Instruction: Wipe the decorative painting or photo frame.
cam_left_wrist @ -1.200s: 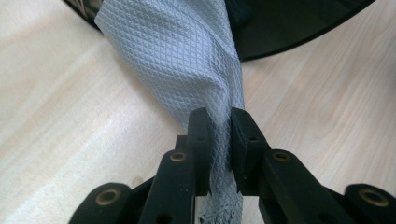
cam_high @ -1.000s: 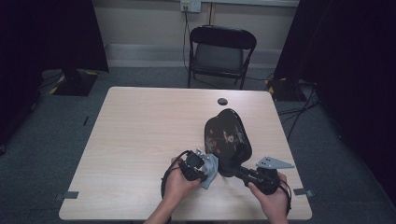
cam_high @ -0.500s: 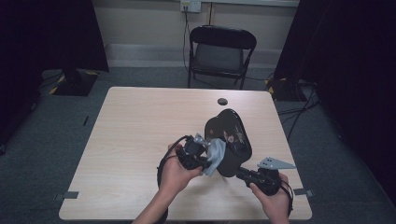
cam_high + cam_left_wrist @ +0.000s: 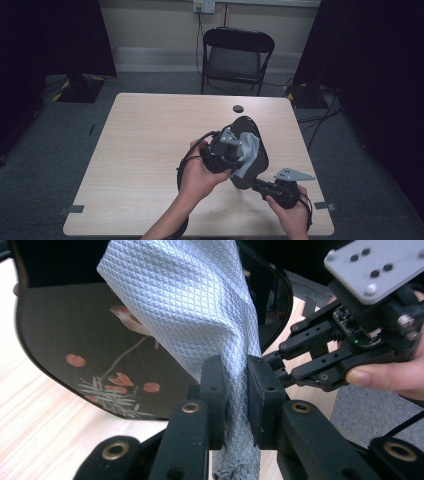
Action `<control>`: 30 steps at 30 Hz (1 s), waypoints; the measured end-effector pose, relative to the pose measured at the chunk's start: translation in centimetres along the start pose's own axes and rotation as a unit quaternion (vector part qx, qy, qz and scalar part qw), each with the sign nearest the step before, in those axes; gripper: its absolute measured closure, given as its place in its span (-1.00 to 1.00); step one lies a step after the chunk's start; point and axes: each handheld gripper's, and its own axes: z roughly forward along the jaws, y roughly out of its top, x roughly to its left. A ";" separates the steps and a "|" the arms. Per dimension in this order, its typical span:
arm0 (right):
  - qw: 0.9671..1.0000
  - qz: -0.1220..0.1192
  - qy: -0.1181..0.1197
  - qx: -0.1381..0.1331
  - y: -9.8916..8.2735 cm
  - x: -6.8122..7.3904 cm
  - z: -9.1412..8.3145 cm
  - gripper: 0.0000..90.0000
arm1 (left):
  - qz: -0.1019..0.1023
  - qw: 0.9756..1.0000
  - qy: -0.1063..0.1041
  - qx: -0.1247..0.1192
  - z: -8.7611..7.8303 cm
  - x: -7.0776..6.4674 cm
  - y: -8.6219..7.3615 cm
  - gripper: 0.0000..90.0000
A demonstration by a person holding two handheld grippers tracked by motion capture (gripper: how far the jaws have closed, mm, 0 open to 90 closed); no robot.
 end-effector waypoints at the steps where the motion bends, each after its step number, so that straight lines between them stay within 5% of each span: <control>1: 1.000 0.000 0.001 0.000 0.0 0.0 0.0 0.77 | -0.001 1.000 0.000 0.003 0.3 0.0 -0.2 0.77; 18: 1.000 -0.001 0.002 0.001 0.0 0.0 0.0 0.77 | -0.020 0.999 -0.008 0.048 4.1 0.4 -4.8 0.77; 30: 1.000 -0.002 0.003 0.002 0.0 0.0 0.0 0.77 | -0.049 0.994 -0.008 0.095 7.3 1.7 -8.7 0.77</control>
